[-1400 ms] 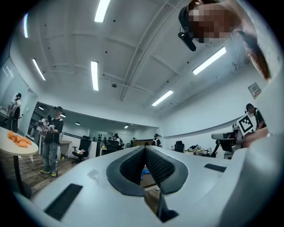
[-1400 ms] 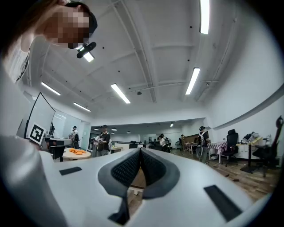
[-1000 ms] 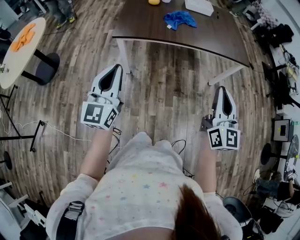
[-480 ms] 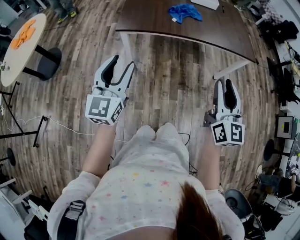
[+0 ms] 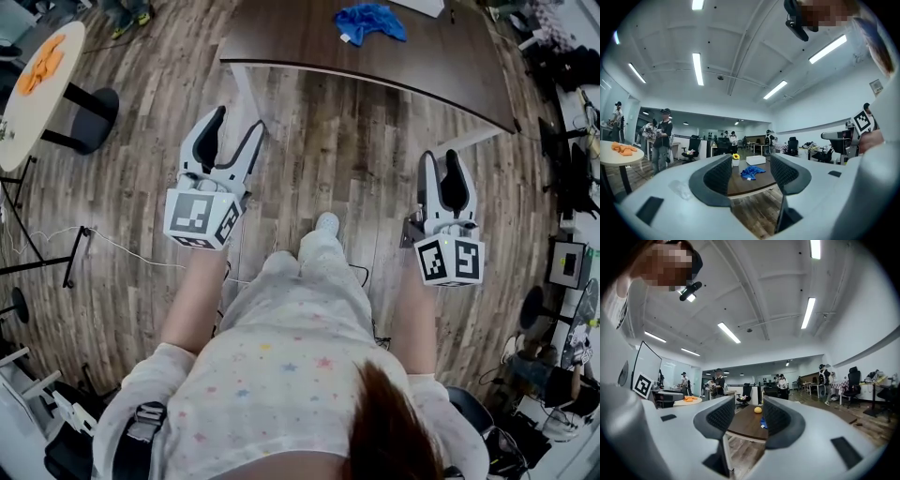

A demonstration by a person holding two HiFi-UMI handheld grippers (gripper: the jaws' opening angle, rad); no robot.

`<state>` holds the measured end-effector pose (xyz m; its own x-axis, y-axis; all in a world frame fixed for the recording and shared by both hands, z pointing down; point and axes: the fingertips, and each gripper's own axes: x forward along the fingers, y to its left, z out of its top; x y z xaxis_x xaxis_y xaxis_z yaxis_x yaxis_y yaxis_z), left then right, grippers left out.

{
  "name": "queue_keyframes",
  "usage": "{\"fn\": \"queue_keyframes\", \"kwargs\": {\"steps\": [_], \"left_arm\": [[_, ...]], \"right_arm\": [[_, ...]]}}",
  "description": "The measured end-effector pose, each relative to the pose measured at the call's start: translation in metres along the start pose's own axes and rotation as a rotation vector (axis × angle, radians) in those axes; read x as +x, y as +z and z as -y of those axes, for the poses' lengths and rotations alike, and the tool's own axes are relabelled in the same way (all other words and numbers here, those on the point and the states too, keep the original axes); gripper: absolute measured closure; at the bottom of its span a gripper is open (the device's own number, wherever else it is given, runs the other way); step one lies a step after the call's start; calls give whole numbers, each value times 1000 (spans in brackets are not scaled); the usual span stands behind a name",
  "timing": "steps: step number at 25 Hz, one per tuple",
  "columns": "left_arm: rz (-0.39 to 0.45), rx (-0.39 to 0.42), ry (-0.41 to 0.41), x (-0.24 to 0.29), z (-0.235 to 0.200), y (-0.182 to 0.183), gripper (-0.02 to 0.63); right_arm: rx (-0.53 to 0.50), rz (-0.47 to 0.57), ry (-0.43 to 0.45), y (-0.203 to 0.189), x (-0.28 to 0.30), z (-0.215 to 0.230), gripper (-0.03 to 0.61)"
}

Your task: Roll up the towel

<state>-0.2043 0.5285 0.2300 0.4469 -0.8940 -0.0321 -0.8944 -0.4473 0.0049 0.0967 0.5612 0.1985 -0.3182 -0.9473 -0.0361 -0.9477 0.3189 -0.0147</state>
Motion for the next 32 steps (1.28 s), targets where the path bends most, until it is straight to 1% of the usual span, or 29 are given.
{"fn": "queue_keyframes", "kwargs": {"steps": [6,12,17,22,25,28,32], "left_arm": [[-3,-47,73,52,-1,0,379],[-1,-13,148,98,4,5,379],[0,7,179,131,2,11,379],[-2,10,189,168,-12,10,379],[8,4,178,199,-26,6,379],[23,-1,157,238,-45,3,379],[33,-10,108,295,-72,0,379]], "right_arm": [[-3,9,73,5,55,42,394],[15,1,132,3,100,89,385],[13,10,182,6,139,114,376],[28,-4,181,-1,177,129,371],[30,-21,166,-8,204,139,370],[17,-22,150,-11,238,148,370],[0,-27,110,-13,291,163,370]]}}
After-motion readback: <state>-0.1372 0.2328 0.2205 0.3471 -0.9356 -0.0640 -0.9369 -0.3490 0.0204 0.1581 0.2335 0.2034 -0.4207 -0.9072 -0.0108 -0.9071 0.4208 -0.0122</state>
